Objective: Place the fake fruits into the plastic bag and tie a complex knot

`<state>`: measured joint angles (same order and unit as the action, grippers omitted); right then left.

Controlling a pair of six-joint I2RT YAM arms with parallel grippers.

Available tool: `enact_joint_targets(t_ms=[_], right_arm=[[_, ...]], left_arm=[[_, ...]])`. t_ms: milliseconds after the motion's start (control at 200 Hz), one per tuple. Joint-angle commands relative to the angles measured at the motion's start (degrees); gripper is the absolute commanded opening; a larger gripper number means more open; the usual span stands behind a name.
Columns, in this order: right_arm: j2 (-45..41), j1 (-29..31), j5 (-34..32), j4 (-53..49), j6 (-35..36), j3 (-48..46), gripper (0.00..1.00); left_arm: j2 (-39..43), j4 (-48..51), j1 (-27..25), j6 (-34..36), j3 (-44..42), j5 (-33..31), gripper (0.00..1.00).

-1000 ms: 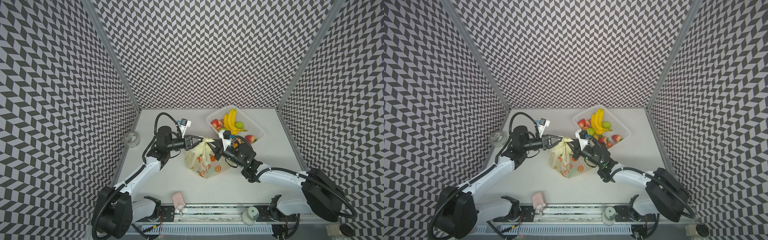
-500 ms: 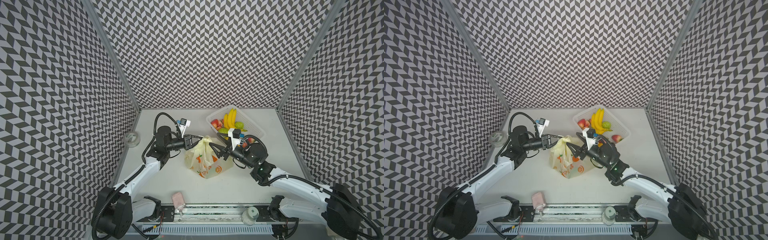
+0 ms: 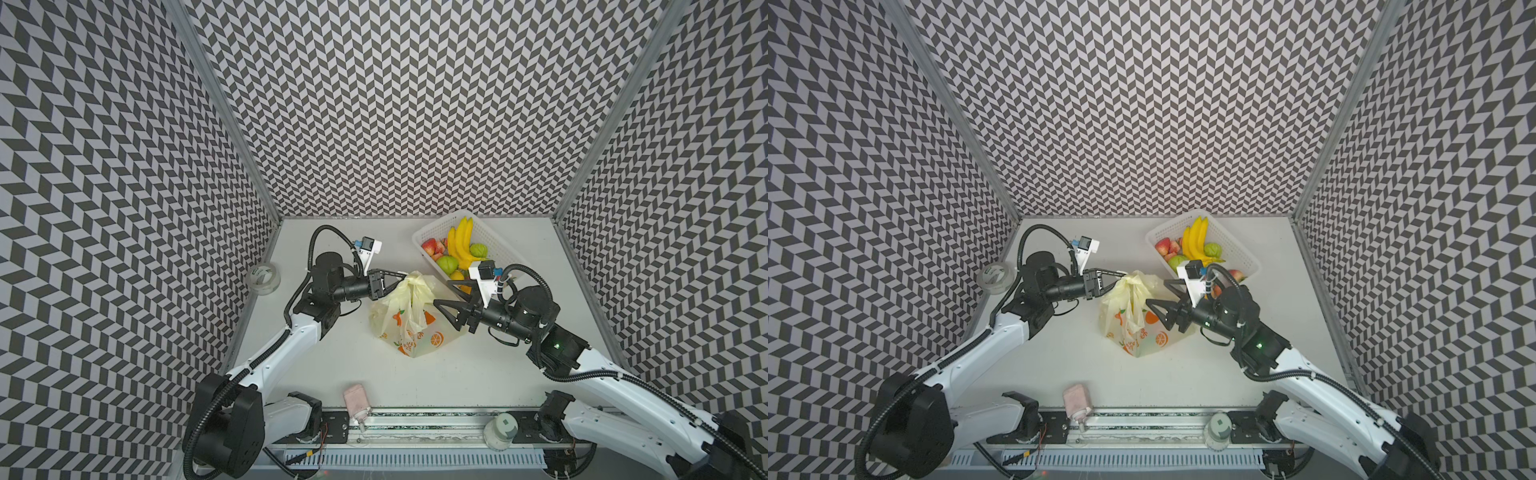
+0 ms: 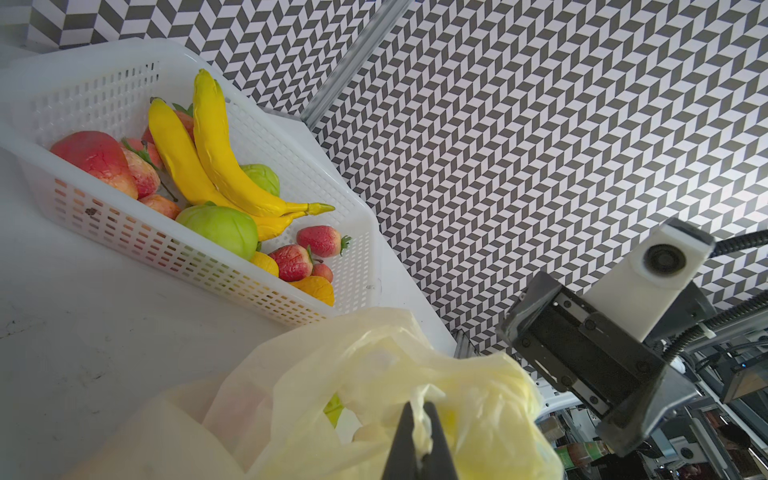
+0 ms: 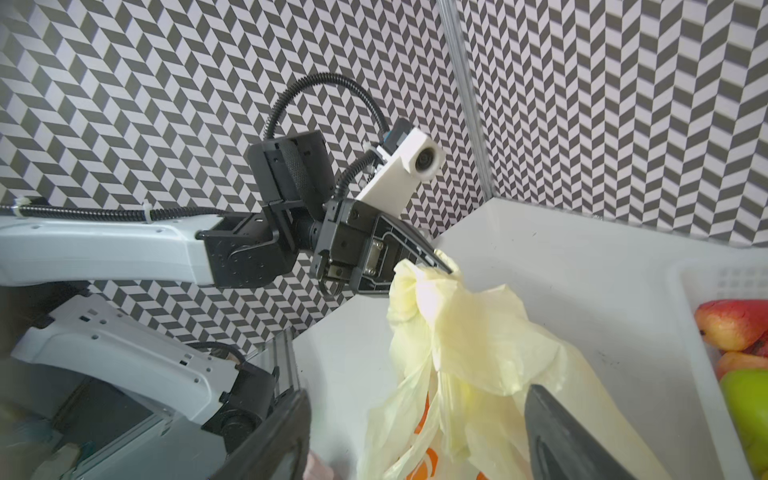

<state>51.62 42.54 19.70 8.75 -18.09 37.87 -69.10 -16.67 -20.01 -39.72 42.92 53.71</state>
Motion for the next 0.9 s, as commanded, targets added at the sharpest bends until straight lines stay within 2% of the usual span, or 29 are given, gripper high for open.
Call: enact_joint_targets(t_ms=[0, 150, 611, 721, 896], right_arm=[[1.07, -0.30, 2.85, -4.77, -2.41, 1.04, 0.72], [4.19, -0.27, 4.36, -4.08, -1.95, 2.45, 0.66], [10.60, -0.27, 2.37, -0.04, -1.91, 5.40, 0.44], [12.01, -0.34, 1.97, 0.63, -1.70, 6.00, 0.33], [11.97, -0.31, -0.11, -0.26, -1.13, 6.30, 0.02]], left_arm=[[0.50, -0.77, -0.38, 0.39, 0.85, -0.68, 0.00], [0.54, -0.65, -0.47, 0.36, 0.92, -1.15, 0.00], [0.33, -0.91, -0.90, 0.60, 1.12, -1.23, 0.00], [0.20, -0.66, -1.14, 0.86, 1.03, -1.65, 0.00], [0.69, 0.20, -1.17, 2.31, 0.85, -2.63, 0.00]])
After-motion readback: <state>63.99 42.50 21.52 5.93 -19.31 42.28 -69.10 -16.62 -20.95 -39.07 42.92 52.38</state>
